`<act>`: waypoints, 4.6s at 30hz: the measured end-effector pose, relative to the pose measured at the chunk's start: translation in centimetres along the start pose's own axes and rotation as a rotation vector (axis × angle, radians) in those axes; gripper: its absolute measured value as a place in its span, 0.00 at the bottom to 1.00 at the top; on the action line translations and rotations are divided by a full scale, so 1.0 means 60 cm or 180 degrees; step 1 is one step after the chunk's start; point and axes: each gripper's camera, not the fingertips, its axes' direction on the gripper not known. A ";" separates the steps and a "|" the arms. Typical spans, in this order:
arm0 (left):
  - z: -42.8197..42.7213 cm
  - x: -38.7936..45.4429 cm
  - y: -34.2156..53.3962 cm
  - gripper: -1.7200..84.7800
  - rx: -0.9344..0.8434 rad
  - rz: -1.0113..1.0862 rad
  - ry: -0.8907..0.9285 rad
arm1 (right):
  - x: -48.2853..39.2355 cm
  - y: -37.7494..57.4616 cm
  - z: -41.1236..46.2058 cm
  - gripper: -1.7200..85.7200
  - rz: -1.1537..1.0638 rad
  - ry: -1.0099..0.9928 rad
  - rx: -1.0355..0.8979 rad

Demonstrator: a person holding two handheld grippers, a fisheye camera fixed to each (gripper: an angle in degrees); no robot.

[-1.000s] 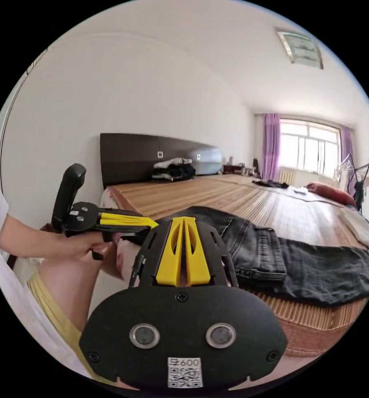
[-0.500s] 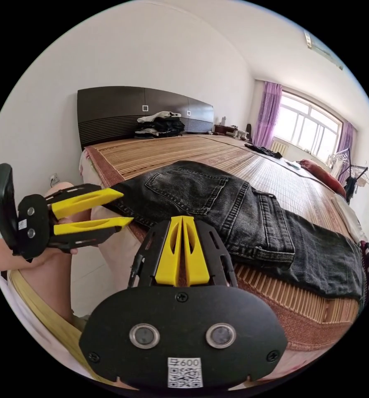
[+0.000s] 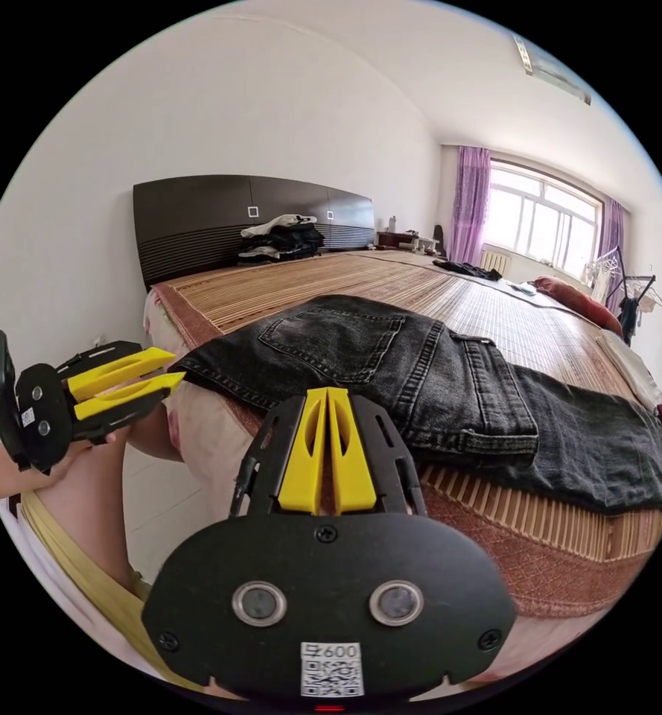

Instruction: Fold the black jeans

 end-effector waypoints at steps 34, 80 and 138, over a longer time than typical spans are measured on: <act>0.099 -0.194 -0.202 0.04 0.0020 0.2856 -0.0370 | 0.021 0.038 -0.004 0.01 0.0044 -0.0052 0.0081; 0.597 -1.545 -0.464 0.06 -0.1589 -0.1719 0.5347 | 0.187 0.200 -0.106 0.01 0.0035 -0.0030 0.0126; 0.065 -1.106 -0.637 0.03 -0.0877 -0.1343 0.3928 | 0.984 0.251 -0.527 0.06 0.1936 0.2171 -0.1288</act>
